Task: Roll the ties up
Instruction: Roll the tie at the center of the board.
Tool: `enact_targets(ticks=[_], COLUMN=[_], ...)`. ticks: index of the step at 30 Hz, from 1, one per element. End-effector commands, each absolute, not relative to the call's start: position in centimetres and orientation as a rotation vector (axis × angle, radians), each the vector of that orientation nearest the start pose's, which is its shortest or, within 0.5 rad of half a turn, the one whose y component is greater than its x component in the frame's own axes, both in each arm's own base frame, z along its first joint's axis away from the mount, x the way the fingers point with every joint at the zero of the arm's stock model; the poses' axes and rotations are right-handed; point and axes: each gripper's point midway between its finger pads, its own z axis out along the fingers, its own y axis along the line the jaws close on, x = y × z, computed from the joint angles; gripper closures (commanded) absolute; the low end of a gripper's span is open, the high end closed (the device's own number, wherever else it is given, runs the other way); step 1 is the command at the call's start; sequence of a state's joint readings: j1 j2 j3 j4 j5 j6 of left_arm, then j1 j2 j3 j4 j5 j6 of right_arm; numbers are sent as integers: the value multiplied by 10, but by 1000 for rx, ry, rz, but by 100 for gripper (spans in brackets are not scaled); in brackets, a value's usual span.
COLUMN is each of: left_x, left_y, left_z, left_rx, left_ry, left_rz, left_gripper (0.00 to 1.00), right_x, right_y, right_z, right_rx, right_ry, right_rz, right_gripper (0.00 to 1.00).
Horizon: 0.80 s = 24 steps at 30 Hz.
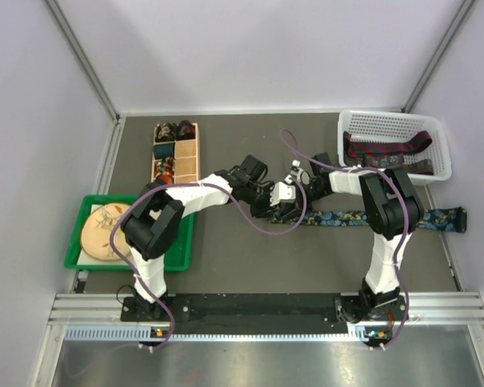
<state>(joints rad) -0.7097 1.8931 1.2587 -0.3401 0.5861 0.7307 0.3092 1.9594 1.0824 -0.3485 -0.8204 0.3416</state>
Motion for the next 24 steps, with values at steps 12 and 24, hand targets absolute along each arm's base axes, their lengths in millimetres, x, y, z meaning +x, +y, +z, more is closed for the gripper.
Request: enact_targets(ticks=[12, 24], left_x=[297, 286], left_y=[-370, -338], left_z=[35, 2], left_rx=[1827, 1954], left_ry=[1682, 1786], left_rz=[-696, -598], left_gripper=[64, 70], right_x=[305, 308], right_y=[242, 238], right_z=[26, 65], right_rx=[-181, -202], right_ry=[2748, 2676], right_rz=[1317, 1403], right_gripper=[100, 89])
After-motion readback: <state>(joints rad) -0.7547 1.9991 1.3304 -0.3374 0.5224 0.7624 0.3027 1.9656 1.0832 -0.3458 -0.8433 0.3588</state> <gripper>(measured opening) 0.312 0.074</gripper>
